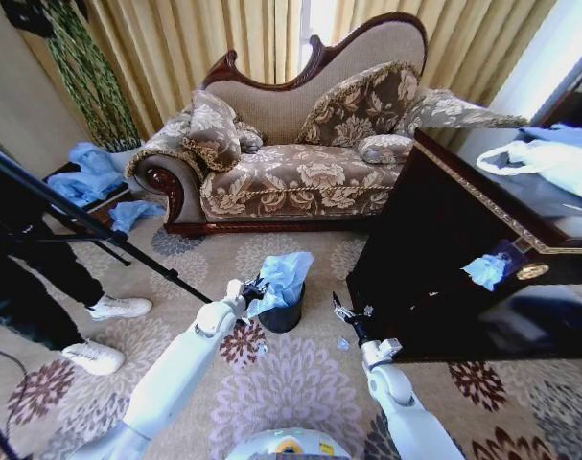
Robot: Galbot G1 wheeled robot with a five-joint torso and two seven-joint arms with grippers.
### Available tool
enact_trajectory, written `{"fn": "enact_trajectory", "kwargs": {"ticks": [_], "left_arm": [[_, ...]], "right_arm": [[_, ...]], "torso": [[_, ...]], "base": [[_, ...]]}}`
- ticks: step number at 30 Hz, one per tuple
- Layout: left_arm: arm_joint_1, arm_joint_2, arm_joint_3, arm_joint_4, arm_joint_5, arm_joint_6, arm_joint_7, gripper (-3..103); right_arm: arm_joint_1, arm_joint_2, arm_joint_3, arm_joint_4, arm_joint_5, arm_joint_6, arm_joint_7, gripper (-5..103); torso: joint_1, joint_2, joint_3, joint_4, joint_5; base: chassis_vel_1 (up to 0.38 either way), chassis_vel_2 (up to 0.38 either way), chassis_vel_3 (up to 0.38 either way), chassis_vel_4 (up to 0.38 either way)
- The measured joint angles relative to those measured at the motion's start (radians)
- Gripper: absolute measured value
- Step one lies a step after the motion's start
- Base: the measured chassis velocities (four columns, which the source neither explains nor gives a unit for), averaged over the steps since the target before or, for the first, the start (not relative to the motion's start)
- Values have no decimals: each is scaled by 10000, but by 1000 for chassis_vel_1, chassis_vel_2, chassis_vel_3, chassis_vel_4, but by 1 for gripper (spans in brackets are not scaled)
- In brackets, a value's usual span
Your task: Place a garbage bag over the trash bin.
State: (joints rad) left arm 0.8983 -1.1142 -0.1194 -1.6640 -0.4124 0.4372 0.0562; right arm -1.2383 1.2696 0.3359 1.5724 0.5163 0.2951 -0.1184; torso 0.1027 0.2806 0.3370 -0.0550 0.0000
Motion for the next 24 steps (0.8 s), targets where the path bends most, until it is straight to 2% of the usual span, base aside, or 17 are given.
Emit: {"fn": "enact_trajectory", "kwargs": {"ticks": [1, 3, 5, 12, 14, 15, 17, 20, 21, 24], "left_arm": [[78, -2, -27, -162, -24, -3, -23, 11], [141, -20, -48, -272, -66, -2, -92, 11], [249, -65, -107, -345, -205, -23, -302, 2], [364, -195, -238, -165, -461, -220, -827, 0], [409, -272, -272, -159, -705, -360, -1433, 0], [409, -272, -272, -159, -705, -360, -1433, 0], [455, -314, -284, -159, -842, -552, -1893, 0], [587, -508, -301, -280, -1510, -1119, -3461, 0], [587, -508, -301, -280, -1510, -1119, -3461, 0], [914, -761, -562, -390, -2167, -1700, -4476, 0]], "right_arm": [[14, 11, -8, -5, -1, 3, -2, 100], [16, 13, -10, -5, -1, 6, -3, 100], [-2, -4, -3, 7, -1, 14, -3, 100], [-152, -160, 154, 125, 32, 37, -5, 100], [-228, -246, 242, 194, 56, 39, -9, 100], [-228, -246, 242, 194, 56, 39, -9, 100], [-264, -262, 277, 208, 61, 41, -16, 100], [-370, -194, 386, 210, 46, 83, -90, 100], [-370, -194, 386, 210, 46, 83, -90, 100], [-516, -107, 512, 209, 6, 151, -123, 100]], "torso": [[0, 0, 0, 0, 0], [0, 0, 0, 0, 0], [0, 0, 0, -1, 0], [0, 0, 0, -1, 0], [-1, 0, 0, -1, -1], [-1, 0, 0, -1, -1], [0, 0, 0, -1, -1], [0, 0, 0, 0, 0], [0, 0, 0, 0, 0], [-1, 1, -1, -6, 0]], "base": [[0, 0, 0, 0], [0, 0, 0, 0], [0, 0, 0, 0], [0, 0, 0, 0], [0, 0, 0, 0], [0, 0, 0, 0], [0, 0, 0, 0], [0, 0, 0, 0], [0, 0, 0, 0], [0, 0, 0, 0]]}}
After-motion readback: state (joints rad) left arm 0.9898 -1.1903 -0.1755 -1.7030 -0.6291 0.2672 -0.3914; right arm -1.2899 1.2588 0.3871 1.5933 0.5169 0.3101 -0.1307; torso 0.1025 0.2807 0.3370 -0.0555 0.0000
